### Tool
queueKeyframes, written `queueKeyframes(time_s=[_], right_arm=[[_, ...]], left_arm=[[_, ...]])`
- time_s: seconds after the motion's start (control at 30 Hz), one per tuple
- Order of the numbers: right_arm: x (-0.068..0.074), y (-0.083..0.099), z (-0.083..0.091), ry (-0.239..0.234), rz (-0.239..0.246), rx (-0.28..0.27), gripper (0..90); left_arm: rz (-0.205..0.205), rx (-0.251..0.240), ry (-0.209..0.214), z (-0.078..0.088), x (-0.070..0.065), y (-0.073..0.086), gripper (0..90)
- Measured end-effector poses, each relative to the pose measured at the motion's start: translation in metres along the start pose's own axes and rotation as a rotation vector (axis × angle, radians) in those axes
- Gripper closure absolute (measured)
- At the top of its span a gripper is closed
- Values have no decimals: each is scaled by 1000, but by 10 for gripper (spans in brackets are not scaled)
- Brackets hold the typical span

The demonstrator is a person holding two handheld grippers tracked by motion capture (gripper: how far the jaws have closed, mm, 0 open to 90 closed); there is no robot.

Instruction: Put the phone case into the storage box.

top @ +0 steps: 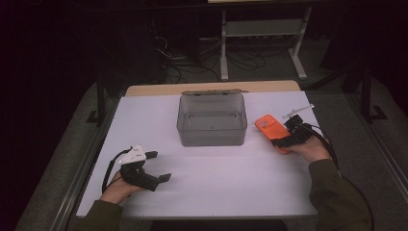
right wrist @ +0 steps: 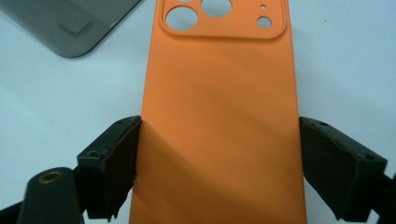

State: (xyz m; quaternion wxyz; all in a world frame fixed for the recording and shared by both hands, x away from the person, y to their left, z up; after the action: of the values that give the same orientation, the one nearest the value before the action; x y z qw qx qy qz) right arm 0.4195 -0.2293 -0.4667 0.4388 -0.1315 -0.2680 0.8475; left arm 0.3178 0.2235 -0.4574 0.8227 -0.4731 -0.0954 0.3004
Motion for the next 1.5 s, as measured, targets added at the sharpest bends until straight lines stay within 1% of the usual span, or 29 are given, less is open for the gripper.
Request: queueKeyframes(time_s=[0.17,0.47,0.73,0.8,1.03,1.5], right_arm=[[3,6,7,-3,5,-8,157],[11,13,18,-28,9,-20,157],[20,19,23,-46,20,-23,157],[21,20,24,-45,29,-22,157],[28,25,29,-68,36,-30,157],[43,33,37,-86,60,-34,157]], left_arm=[[-1,2,1,0,0,0,0],[-2,0,-1,0,0,0,0],[-5,-2,0,1,0,-1,0],[-5,-1,0,0,0,-1,0],[-5,-3,0,1,-1,-1,0],[-6,-1,-5,1,0,-1,0]])
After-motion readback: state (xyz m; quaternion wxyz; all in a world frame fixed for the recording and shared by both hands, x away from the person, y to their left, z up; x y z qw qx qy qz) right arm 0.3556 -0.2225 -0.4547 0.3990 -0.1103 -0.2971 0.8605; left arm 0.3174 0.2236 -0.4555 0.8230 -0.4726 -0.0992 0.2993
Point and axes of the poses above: each handheld gripper's, and its own axes: z roughly backward along the jaws, y roughly out of its underside, x roughly to its left, the point moved 6 cm from there along -z, roughly forward along the jaws, and after that the axes turned 3 degrees about z, right-handed, at the moved point
